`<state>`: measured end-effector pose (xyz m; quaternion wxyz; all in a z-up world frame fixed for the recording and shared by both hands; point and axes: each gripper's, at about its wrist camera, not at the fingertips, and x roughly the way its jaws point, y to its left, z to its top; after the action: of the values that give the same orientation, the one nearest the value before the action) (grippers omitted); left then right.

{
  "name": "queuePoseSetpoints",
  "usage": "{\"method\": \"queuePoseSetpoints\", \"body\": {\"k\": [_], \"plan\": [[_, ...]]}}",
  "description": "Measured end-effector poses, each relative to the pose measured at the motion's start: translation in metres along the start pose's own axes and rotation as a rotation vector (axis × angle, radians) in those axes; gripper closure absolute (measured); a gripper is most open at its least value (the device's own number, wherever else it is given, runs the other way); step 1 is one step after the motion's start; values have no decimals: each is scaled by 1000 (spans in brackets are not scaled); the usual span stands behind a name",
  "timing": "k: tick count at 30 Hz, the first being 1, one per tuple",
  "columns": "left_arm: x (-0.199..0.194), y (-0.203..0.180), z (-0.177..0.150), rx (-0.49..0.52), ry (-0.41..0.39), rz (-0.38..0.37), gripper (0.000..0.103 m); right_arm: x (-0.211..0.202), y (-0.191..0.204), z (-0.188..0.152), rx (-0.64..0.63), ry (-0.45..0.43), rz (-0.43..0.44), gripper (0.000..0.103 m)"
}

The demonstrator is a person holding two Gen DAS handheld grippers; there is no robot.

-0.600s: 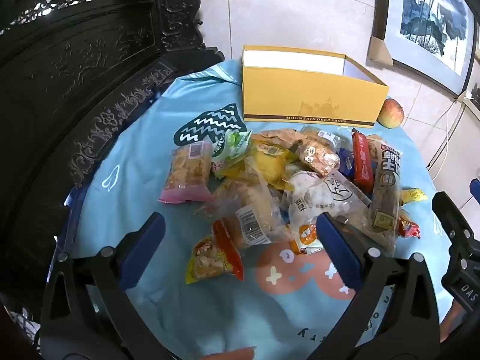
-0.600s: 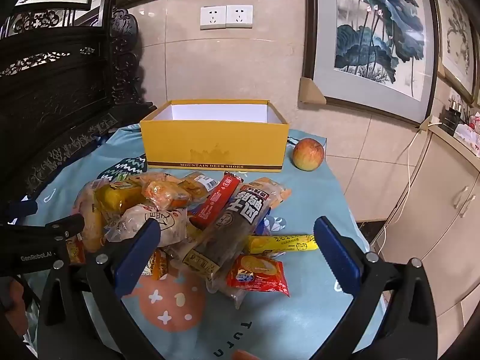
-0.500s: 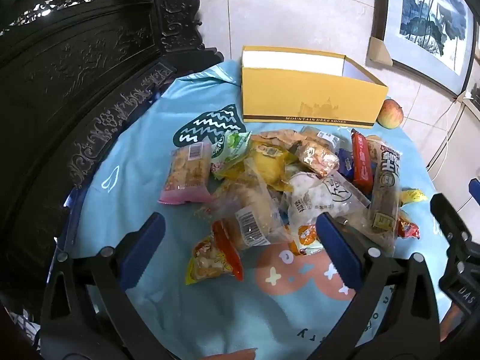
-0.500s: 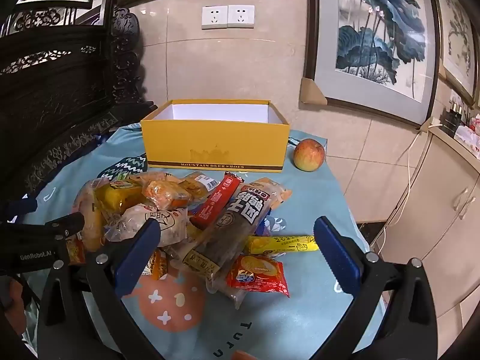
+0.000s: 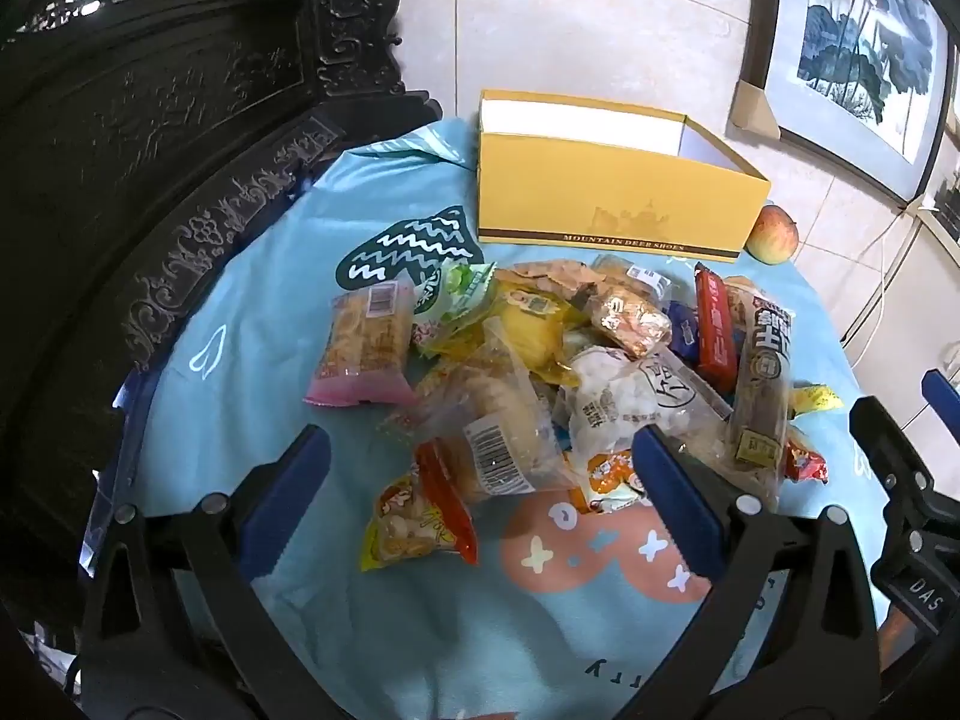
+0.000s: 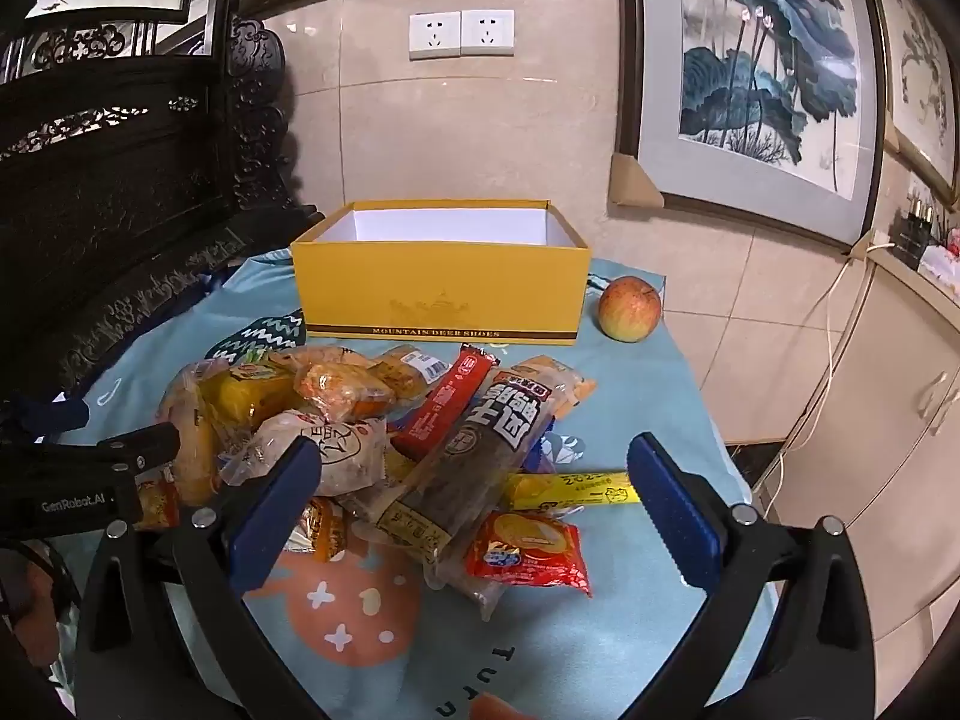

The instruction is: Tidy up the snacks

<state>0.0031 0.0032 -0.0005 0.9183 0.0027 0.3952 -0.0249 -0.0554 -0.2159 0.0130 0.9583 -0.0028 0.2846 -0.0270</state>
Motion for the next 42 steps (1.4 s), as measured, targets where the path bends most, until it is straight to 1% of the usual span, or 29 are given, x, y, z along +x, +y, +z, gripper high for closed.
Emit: {"method": "queuePoseSetpoints", "body": {"k": [9, 26, 42], "plan": [[-1, -3, -2, 16, 0, -3, 2, 2, 2, -1, -3, 10, -4, 1], [1, 1, -3, 5, 16, 16, 2, 4, 1, -4, 6, 15, 16, 1], [0, 1, -2, 8, 20, 15, 2, 7, 4, -5, -4, 21, 17, 1]]}}
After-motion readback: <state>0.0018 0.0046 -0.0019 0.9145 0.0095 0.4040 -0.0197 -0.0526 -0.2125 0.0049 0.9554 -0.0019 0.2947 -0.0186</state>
